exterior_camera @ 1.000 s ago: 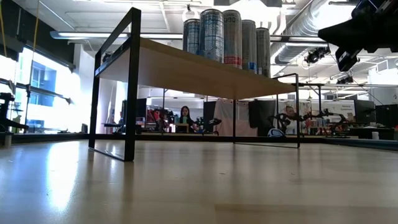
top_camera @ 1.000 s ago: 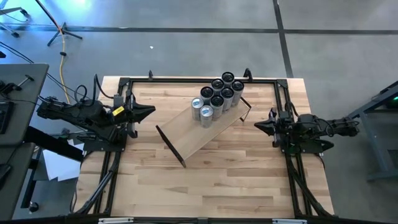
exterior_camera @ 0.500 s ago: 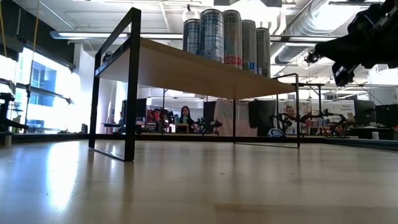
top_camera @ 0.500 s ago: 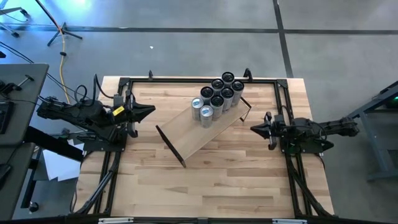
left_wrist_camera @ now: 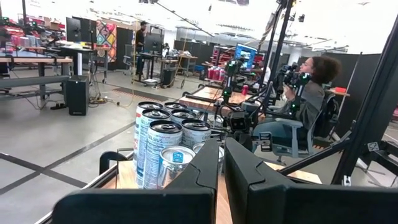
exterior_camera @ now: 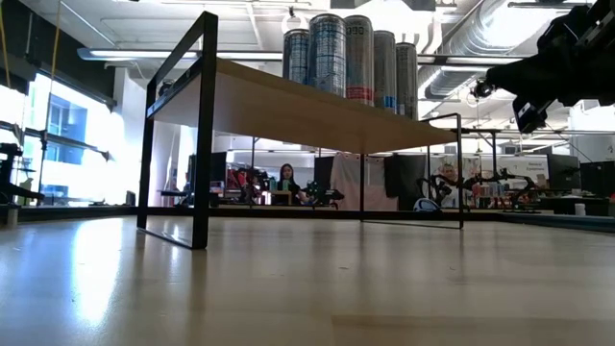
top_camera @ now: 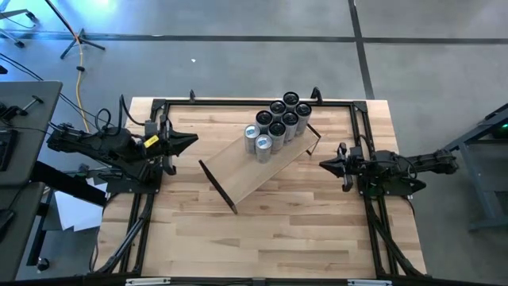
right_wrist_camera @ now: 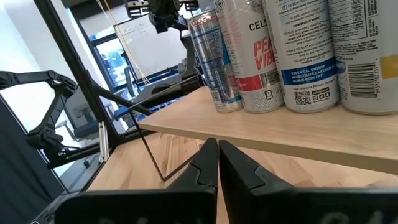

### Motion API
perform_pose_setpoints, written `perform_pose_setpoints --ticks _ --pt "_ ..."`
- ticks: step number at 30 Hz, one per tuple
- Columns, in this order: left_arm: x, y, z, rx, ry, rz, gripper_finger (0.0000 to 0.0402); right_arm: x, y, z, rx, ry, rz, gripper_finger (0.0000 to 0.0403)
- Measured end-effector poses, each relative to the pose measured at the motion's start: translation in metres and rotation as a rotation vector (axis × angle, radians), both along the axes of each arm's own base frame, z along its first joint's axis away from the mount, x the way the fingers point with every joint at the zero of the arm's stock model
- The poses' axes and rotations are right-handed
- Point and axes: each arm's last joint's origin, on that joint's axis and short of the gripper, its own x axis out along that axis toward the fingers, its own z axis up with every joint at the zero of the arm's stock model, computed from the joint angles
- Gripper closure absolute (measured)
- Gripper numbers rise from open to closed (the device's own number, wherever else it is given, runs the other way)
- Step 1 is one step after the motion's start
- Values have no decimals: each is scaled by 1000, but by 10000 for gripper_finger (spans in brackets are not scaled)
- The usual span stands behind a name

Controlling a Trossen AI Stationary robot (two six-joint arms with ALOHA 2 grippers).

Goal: Place canned beverage on shelf
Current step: Return to Home Position

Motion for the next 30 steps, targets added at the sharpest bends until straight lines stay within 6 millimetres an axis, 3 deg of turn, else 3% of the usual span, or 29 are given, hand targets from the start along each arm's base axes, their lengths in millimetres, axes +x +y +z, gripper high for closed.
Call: perform_pose_setpoints --ticks 8,17,22,26,30 --pt "-8 2 3 27 -23 -23 402 0 0 0 0 0 0 403" --pt "-51 13 6 53 -82 -74 401 0 0 0 0 0 0 402" --pt "-66 17 9 81 -128 -64 402 0 0 0 0 0 0 402" --pt "-59 14 2 136 -195 -85 401 0 0 0 0 0 0 402" --pt "-44 8 -24 156 -229 -131 401 0 0 0 0 0 0 402"
